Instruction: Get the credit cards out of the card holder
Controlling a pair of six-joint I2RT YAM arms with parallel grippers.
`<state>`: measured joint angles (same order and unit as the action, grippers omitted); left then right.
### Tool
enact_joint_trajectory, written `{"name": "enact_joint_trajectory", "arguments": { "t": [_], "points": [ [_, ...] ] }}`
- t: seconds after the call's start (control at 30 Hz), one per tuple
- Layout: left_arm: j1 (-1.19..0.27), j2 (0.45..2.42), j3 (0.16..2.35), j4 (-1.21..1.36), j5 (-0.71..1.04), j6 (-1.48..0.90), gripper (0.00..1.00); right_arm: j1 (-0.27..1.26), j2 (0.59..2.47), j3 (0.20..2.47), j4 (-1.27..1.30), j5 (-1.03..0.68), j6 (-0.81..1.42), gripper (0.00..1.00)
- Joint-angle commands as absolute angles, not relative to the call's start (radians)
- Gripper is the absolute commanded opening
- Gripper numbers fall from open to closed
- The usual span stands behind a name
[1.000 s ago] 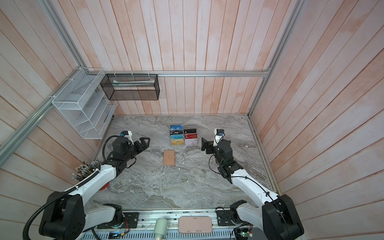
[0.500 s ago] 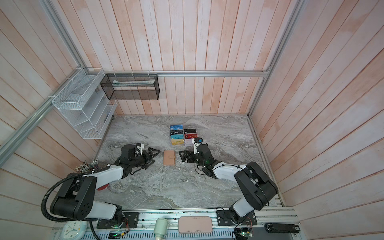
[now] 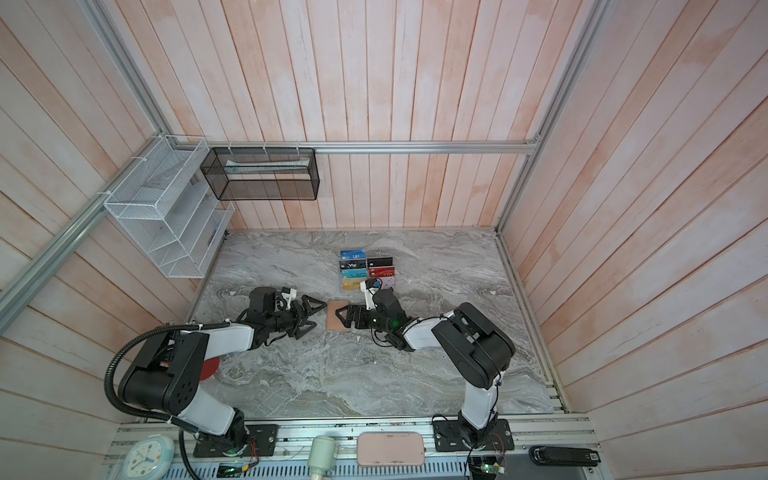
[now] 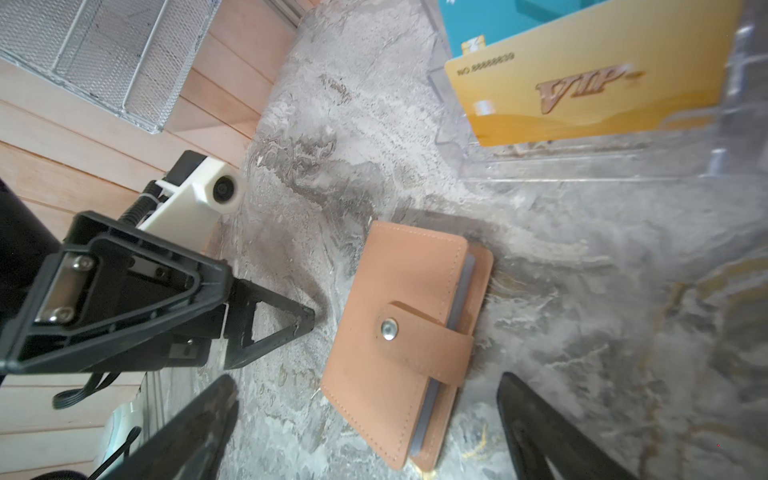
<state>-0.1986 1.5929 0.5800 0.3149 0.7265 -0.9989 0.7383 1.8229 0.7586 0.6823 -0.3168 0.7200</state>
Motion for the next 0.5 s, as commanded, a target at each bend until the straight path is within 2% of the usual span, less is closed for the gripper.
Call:
{"name": "enact_joint_trajectory", "arguments": {
  "t": [0.0,0.47],
  "points": [
    [-0.202,1.616,0.610,0.339,0.753,-1.001,1.00,0.747,1.847,0.769,0.754,-0.352,0.742,0.98],
    [-0.202,1.676,0.668,0.311,0.747,-0.995,1.00,0.762,1.906,0.773,0.791,-0.387,0.735,0.98]
  ]
}}
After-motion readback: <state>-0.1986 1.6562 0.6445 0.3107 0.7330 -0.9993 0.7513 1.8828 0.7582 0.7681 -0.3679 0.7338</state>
